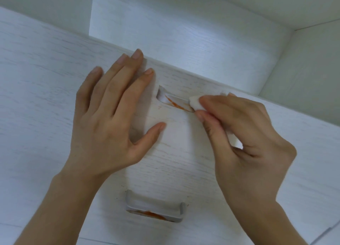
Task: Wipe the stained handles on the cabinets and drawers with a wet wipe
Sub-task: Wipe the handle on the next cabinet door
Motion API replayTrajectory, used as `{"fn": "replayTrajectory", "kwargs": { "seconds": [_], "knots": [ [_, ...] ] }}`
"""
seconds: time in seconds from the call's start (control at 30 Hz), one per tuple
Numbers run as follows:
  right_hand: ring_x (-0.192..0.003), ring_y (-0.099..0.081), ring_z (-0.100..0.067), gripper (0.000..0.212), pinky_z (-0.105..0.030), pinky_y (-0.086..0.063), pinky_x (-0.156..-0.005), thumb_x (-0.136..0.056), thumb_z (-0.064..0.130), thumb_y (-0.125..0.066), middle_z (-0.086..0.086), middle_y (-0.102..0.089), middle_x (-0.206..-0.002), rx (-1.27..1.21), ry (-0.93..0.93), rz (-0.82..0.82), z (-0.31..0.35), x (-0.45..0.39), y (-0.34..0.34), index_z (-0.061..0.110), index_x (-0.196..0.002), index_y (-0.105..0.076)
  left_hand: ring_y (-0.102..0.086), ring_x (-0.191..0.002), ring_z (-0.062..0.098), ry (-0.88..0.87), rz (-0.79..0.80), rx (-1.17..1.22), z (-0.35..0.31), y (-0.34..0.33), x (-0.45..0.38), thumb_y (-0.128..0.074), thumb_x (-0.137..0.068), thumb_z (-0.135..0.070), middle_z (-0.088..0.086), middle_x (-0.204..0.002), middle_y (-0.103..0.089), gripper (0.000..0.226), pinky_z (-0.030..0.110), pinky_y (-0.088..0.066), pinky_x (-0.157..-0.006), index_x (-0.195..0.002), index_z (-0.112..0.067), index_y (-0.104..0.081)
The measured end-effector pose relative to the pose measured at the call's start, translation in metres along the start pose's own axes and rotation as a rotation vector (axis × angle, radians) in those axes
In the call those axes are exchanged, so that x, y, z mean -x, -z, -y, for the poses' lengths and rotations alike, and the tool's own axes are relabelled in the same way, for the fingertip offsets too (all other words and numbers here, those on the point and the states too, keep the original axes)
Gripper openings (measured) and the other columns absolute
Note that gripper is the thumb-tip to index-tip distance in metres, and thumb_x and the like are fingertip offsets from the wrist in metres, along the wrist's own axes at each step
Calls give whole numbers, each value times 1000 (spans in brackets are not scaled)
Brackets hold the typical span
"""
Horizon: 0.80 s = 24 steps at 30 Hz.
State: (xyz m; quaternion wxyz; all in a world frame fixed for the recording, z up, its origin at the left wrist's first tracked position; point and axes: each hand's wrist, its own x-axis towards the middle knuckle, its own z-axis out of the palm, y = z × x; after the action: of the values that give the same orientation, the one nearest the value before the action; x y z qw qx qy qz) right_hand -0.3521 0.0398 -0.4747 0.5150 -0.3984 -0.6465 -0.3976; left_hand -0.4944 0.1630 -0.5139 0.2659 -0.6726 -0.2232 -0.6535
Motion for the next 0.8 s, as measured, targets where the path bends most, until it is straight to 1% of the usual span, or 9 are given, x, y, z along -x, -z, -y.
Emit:
{"fn": "replayTrajectory", "kwargs": {
  "seconds": [0.1, 0.17, 0.27, 0.37, 0.43, 0.5, 0.57, 0.67, 0.8],
  "knots": [
    [-93, -61, -11, 17, -21, -45, -96, -87, 10, -68, 6, -64, -98, 55, -3, -10, 0, 4, 2, 11, -104, -65, -25, -140, 31, 21, 25, 24, 6, 3, 1, -53, -89, -49, 18, -147, -29, 67, 46, -18, -115, -137, -4, -41],
    [-93, -60, -10, 19, -22, -45, -97, -87, 7, -68, 6, -62, -99, 60, -13, -44, 1, 7, 1, 11, -105, -63, -23, -140, 32, 13, 42, 25, 10, 3, 2, -53, -89, -50, 19, -147, -29, 68, 46, -15, -116, -139, -6, -38],
    [-94, -59, -9, 17, -22, -44, -98, -88, 7, -66, 5, -62, -98, 67, 23, -32, 2, 7, -3, 8, -105, -64, -22, -141, 32, 7, 40, 20, 11, 1, 3, -52, -89, -50, 18, -148, -27, 69, 45, -13, -117, -140, -6, -36],
    [-95, -59, -10, 19, -25, -45, -97, -87, 5, -67, 4, -62, -101, 69, 9, -39, 2, 8, -2, 9, -105, -62, -22, -141, 31, 15, 28, 22, 11, -1, 3, -52, -89, -50, 17, -148, -27, 69, 45, -13, -117, -141, -7, -36],
    [-93, -61, -13, 19, -25, -45, -97, -87, 4, -67, 4, -62, -100, 59, 20, -36, 2, 7, -3, 9, -104, -62, -23, -141, 31, 14, 21, 14, 11, -1, 3, -52, -89, -51, 16, -149, -26, 69, 44, -13, -117, -141, -8, -36],
    [-93, -61, -11, 19, -24, -44, -97, -87, 4, -67, 5, -63, -100, 43, 21, -34, 3, 5, -1, 10, -104, -62, -23, -142, 30, 12, 15, 15, 11, -2, 2, -51, -89, -51, 15, -149, -27, 69, 44, -14, -117, -141, -9, -36],
    [-92, -61, -10, 18, -25, -45, -96, -87, 4, -67, 3, -63, -101, 34, 10, -51, 2, 8, 5, 9, -103, -62, -23, -142, 29, 17, 4, 14, 11, -3, 2, -51, -89, -52, 15, -149, -27, 69, 44, -14, -117, -141, -10, -36],
    [-96, -61, -13, 16, -29, -46, -96, -86, 4, -67, -2, -63, -102, 56, 25, -36, 0, 12, 7, 5, -102, -63, -25, -141, 29, 24, -12, 7, 10, -5, 2, -52, -88, -52, 15, -148, -29, 69, 44, -15, -117, -141, -10, -37],
    [-97, -60, -10, 17, -25, -45, -98, -88, 6, -67, 2, -61, -103, 51, 101, -21, 1, 3, -10, 7, -104, -61, -26, -140, 30, 21, -31, 6, 10, -6, 1, -52, -88, -52, 15, -148, -31, 68, 43, -16, -116, -140, -10, -38]
  ]
}}
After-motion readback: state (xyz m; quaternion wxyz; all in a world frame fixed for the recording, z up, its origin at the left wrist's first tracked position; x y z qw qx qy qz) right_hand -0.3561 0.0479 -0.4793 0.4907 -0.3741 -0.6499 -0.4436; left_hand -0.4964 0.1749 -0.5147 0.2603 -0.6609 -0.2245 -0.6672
